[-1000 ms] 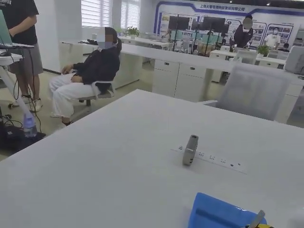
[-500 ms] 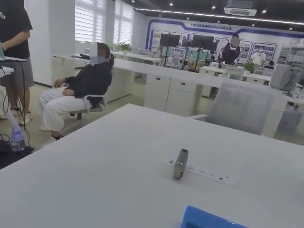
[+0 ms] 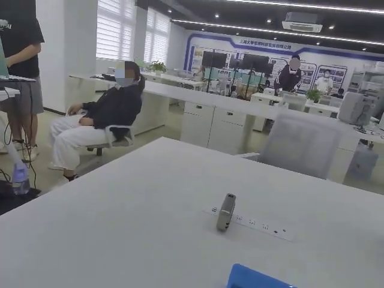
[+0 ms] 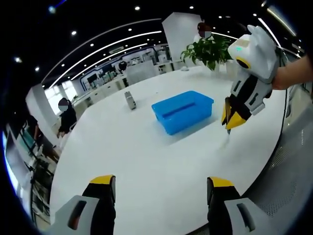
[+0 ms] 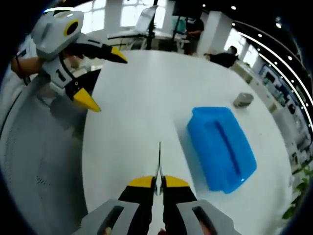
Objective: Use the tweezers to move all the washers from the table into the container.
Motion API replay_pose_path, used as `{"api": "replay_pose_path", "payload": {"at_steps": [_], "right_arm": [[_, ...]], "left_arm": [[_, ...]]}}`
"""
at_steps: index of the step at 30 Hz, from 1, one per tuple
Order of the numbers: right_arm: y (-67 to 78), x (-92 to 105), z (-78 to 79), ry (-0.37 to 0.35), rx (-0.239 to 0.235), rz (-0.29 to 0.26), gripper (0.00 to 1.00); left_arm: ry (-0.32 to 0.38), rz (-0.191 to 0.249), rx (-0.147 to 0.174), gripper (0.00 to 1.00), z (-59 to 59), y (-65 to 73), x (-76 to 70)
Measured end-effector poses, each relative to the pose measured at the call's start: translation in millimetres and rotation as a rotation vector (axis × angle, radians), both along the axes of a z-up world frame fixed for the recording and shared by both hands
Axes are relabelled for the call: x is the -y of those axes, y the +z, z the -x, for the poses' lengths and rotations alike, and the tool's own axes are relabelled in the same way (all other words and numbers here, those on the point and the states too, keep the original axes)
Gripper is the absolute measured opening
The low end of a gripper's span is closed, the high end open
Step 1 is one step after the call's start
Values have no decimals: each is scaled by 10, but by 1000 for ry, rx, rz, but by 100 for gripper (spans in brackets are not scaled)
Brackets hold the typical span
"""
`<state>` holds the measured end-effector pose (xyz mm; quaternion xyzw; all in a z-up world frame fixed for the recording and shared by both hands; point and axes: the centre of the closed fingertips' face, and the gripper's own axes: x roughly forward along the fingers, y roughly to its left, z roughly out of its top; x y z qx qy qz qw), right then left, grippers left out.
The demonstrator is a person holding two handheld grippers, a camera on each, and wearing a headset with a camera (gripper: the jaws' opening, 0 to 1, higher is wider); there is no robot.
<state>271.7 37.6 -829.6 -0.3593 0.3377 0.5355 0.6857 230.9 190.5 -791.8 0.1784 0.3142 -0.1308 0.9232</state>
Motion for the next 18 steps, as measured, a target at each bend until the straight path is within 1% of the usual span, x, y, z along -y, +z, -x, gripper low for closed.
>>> {"api": "replay_pose_path", "payload": {"at_steps": [1,2,4,7,10,12,14,16,18], "right_arm": [[-19,-5,4,1,-6,4,2],[-14,-47,4,8,-10,-13,2],[-33,-76,-10,9,-15,-1,2],[-52,-114,-12,32,-22,16,2],[-105,-177,9,84,-15,46,2],[-135,-209,25,106,-11,60,2],[-172,-241,41,126,-12,78,2],[-211,-263,74,152,-23,92,2],[-245,-271,95,174,-25,108,2]], "left_arm": [[-1,-2,2,77,-2,3,-1],[-1,-2,3,77,-1,5,1],[-2,-1,4,77,-2,9,6],[0,-4,10,77,-2,20,2],[12,-4,13,77,-6,25,-21],[21,-1,16,77,-12,29,-37],[23,-1,15,77,-12,29,-41],[20,-3,15,77,-11,27,-35],[16,-9,10,77,-5,18,-29]]}}
